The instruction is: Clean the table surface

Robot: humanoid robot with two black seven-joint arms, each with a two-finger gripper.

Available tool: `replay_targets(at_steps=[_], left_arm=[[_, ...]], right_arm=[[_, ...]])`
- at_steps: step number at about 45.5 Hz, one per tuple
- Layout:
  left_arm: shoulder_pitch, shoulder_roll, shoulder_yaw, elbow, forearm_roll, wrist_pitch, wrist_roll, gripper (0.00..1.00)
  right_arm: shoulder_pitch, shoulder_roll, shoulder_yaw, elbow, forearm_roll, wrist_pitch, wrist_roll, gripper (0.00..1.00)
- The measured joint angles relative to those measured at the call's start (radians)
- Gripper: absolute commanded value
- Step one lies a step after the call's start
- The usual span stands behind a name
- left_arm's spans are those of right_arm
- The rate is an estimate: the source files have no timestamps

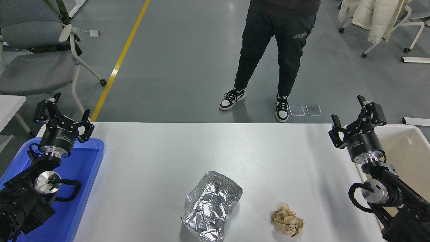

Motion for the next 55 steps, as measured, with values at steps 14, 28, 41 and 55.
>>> replay_targets(at_steps=[14,28,41,55], left_arm=[[0.001,0.0,0.0,0.0,-0.001,0.001,0.0,1.0],[0.0,0.0,0.0,0.0,0.0,0.0,0.0,1.0],[0.0,0.0,0.0,0.0,0.0,0.0,0.0,1.0],[-0.001,0.0,0.0,0.0,0.0,0.0,0.0,1.0]], right_arm=[[0.116,-0.119,-0.239,0.147,0.025,-0.1,-0.138,1.0],[0.266,-0.274,-0.469,0.384,-0.097,-0.16,-0.315,1.0],[0.328,-0.345,-0.561,0.54,-0.33,-0.075,-0.497,1.0],[0.509,-0.272,-0.842,0.559,-0.585,-0.044,-0.562,1.0]])
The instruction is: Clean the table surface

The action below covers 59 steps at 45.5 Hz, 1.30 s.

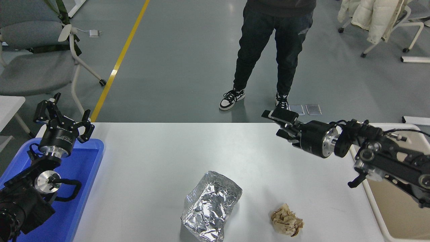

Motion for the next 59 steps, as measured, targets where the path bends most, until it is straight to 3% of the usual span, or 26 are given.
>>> replay_targets(at_steps=[18,27,41,59], left_arm=[[0.0,0.0,0.0,0.0,0.0,0.0,0.0,1.0],[0.0,0.0,0.0,0.0,0.0,0.0,0.0,1.0],[0.0,0.0,0.0,0.0,0.0,-0.002,0.0,1.0],[0.0,0.0,0.0,0.0,0.0,-0.004,0.0,1.0]], right_arm=[[0.195,0.214,-0.384,-0.108,-0.266,0.001,0.005,1.0],[0.223,0.331,-0.502,-0.204,-0.343,-0.069,0.009,1.0],[0.194,0.465,-0.606,-0.344,-0.415,-0.14,0.012,1.0],[0.104,0.53,-0.622,-0.451,-0.405,-0.175,0.012,0.96]])
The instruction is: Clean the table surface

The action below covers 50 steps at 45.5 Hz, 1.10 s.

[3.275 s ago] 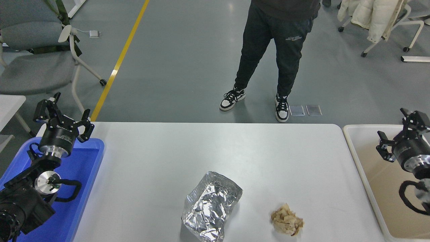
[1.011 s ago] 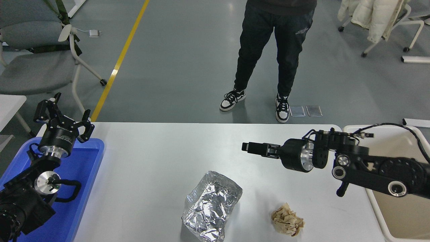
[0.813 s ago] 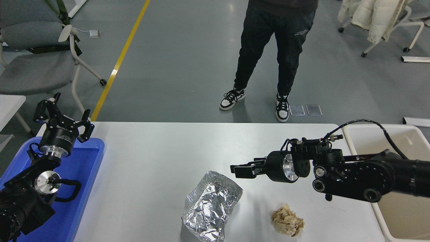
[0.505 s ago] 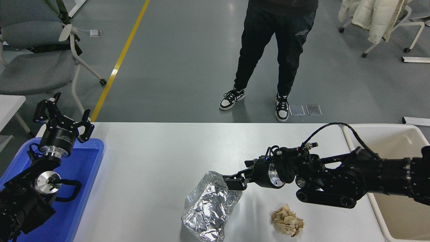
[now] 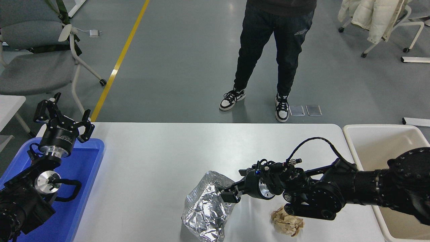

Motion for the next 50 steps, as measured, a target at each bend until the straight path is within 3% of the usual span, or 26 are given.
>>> replay_targets(at_steps=[6,12,35,50], left_arm=[[0.0,0.0,0.0,0.0,0.0,0.0,0.0,1.0],[0.0,0.0,0.0,0.0,0.0,0.0,0.0,1.0],[0.0,0.0,0.0,0.0,0.0,-0.001,0.0,1.0],[0.0,0.0,0.0,0.0,0.0,-0.001,0.0,1.0]], right_arm=[[-0.021,0.02,-0.002,-0.04,0.001,-0.024,0.0,0.69],[-0.036,0.032,-0.006,-0.063,0.001,-0.039,0.001,0.0],[-0.054,0.034,-0.002,-0.085,0.003,-0.071,0.004,0.0],[-0.033,-0.041,0.063,-0.028,0.032,-0.075,0.02,0.0]])
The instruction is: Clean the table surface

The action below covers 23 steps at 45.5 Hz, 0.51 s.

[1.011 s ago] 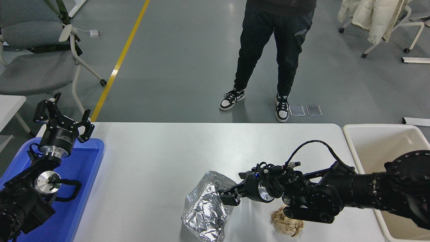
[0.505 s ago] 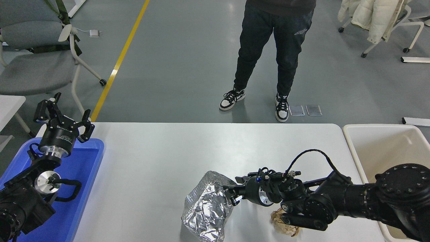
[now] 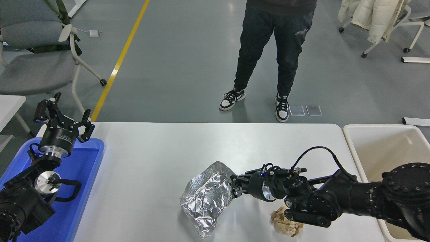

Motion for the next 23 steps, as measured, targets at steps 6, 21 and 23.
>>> replay_targets(at_steps=[6,21,23], left_arm=[[0.0,0.0,0.0,0.0,0.0,0.0,0.0,1.0],[0.0,0.0,0.0,0.0,0.0,0.0,0.0,1.0],[0.0,0.0,0.0,0.0,0.0,0.0,0.0,1.0]], right_arm=[[0.033,-0.055,0.032,0.056,0.026,0.0,0.006,0.0],[0.155,-0.213,0.091,0.208,0.106,0.005,0.018,0.0],[0.177,-0.241,0.097,0.237,0.124,0.009,0.02,0.0]])
